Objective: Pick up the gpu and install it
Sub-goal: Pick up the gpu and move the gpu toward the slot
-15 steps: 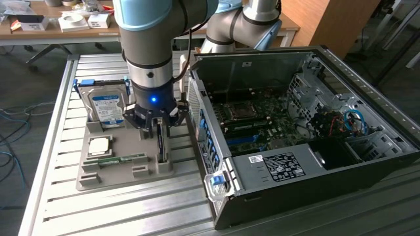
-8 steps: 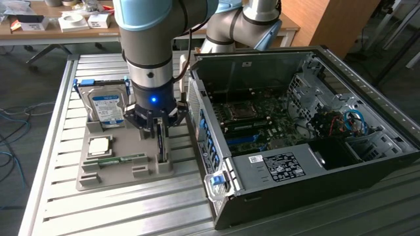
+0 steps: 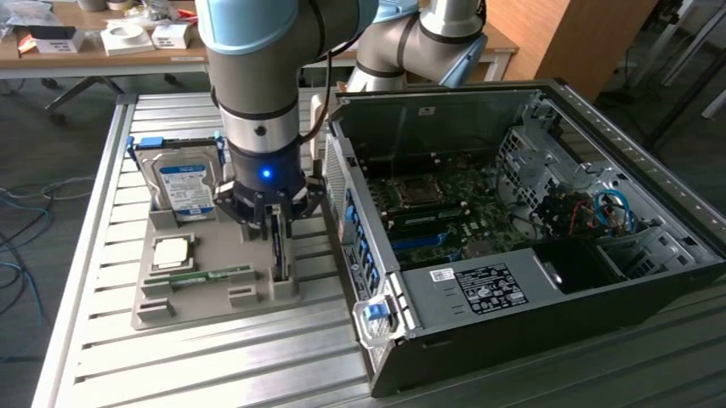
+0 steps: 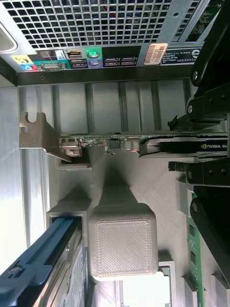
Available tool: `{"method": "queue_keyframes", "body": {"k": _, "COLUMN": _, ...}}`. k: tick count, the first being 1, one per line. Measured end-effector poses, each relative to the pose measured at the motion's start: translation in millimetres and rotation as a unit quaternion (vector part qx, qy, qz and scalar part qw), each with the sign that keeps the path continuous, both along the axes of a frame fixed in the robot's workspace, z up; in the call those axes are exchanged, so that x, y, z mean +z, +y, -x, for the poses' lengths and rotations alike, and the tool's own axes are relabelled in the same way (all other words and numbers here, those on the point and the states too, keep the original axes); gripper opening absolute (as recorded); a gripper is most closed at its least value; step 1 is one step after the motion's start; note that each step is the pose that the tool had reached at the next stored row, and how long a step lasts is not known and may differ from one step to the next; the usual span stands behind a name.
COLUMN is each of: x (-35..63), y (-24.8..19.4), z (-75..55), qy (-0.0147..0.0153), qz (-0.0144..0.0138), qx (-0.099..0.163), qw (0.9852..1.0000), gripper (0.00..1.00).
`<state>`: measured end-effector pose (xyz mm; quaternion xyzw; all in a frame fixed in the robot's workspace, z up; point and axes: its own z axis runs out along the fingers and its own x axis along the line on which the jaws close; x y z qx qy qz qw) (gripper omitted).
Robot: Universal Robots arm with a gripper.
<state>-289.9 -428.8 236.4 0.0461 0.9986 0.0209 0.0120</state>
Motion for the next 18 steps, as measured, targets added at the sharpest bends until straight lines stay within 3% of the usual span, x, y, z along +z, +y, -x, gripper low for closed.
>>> {"method": "queue_keyframes", "body": {"k": 13, "x": -0.1, "y": -0.2, "z": -0.4, "qy": -0.0001, "qz": -0.0001, "qx": 0.000, "qw": 1.0000, "gripper": 0.39}}
{"method": "queue_keyframes", "body": {"k": 15, "x": -0.1, "y": -0.2, "z": -0.4, "qy": -0.0001, "qz": 0.0000, "qx": 0.000, "qw": 1.0000, "gripper": 0.37}}
{"method": "queue_keyframes", "body": {"k": 17, "x": 0.0, "y": -0.2, "z": -0.4, "qy": 0.0000, "qz": 0.0000, "qx": 0.000, "qw": 1.0000, "gripper": 0.26}}
{"method": "queue_keyframes", "body": {"k": 18, "x": -0.1, "y": -0.2, "z": -0.4, "qy": -0.0001, "qz": 0.0000, "qx": 0.000, "qw": 1.0000, "gripper": 0.26}}
